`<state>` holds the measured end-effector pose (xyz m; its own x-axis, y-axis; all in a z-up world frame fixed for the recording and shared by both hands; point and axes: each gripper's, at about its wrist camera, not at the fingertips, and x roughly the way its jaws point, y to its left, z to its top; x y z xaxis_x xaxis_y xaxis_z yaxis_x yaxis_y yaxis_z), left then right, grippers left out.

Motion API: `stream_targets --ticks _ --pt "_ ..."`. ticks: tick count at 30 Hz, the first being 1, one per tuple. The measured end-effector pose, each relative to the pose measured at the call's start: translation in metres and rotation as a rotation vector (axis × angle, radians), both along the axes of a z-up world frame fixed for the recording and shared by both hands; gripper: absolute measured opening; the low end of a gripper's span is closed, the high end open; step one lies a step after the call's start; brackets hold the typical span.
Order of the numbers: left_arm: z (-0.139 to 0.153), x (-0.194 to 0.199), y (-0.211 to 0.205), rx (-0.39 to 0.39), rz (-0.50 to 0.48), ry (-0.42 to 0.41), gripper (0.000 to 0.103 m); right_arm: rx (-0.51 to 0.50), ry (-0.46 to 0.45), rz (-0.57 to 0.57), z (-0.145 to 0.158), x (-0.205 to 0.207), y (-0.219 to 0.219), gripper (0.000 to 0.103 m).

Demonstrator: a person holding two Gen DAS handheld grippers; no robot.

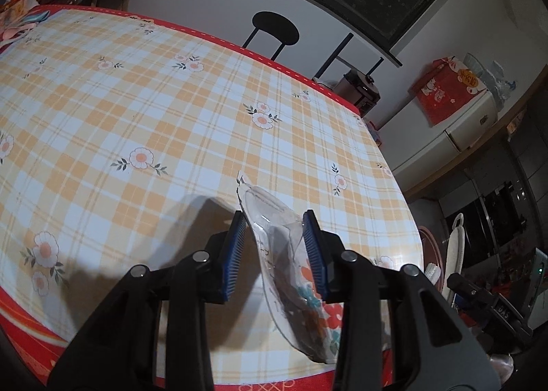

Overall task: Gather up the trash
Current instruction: 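Lift the blister pack and mesh pad and carry both toward the bin, then open the right gripper to drop the pad while the left gripper drops the blister pack into the bin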

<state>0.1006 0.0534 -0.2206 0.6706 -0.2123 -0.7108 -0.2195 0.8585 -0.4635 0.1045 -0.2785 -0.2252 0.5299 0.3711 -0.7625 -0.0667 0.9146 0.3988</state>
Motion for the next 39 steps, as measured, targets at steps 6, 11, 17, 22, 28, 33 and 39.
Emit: stream_targets --ticks 6,11,17,22,28,33,39 --pt "0.013 -0.004 -0.025 0.005 0.000 -0.028 0.037 0.022 -0.028 0.007 0.009 0.008 -0.027 0.086" --pt "0.026 -0.004 -0.052 0.022 0.007 -0.052 0.037 0.046 -0.020 0.004 0.005 0.016 -0.057 0.086" --pt "0.037 0.002 -0.082 0.030 0.009 -0.066 0.037 0.071 -0.020 -0.017 0.000 0.029 -0.099 0.086" --pt "0.046 0.010 -0.110 0.030 0.014 -0.082 0.037 0.038 -0.033 -0.056 -0.005 0.044 -0.147 0.086" --pt "0.053 0.021 -0.141 0.021 0.027 -0.097 0.037 -0.037 -0.003 -0.144 -0.027 0.071 -0.227 0.086" --pt "0.058 0.027 -0.168 0.018 0.025 -0.107 0.037 -0.064 0.031 -0.196 -0.047 0.097 -0.281 0.086" --pt "0.063 0.033 -0.200 0.039 -0.002 -0.109 0.037 -0.021 0.068 -0.212 -0.062 0.114 -0.310 0.096"
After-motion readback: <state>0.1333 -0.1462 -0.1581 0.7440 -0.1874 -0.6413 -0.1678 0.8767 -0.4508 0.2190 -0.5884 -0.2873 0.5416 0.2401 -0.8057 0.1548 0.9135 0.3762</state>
